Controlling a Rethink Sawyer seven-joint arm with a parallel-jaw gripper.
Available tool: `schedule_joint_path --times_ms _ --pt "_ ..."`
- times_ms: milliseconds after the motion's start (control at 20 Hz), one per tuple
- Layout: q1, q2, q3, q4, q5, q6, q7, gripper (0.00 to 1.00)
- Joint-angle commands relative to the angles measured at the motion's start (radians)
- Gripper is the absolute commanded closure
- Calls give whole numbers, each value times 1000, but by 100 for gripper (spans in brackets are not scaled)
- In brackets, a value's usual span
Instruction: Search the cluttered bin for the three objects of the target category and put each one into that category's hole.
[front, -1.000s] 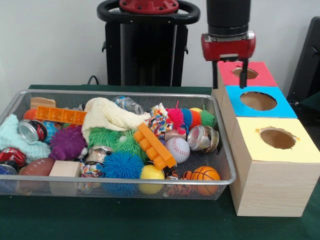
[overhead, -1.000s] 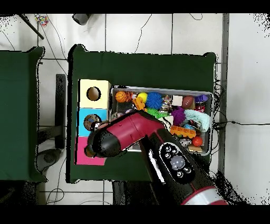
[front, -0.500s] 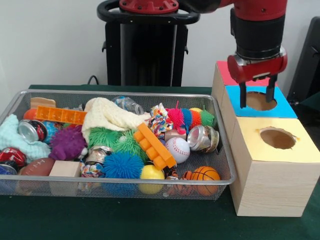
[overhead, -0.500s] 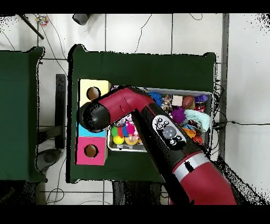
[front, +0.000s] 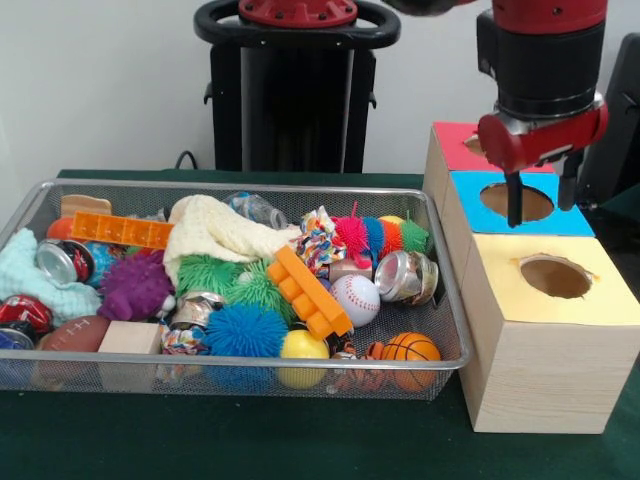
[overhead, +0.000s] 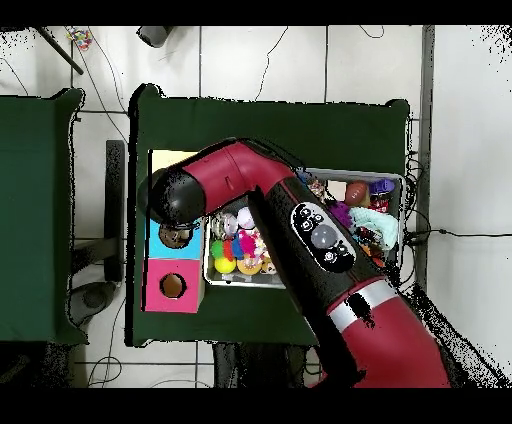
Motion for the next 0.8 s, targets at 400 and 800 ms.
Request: schedule_joint_path --times_ms 400,800 --pt "-137 -309 177 426 74 -98 -136 0" --pt "-160 -349 223 589 58 -209 -80 0"
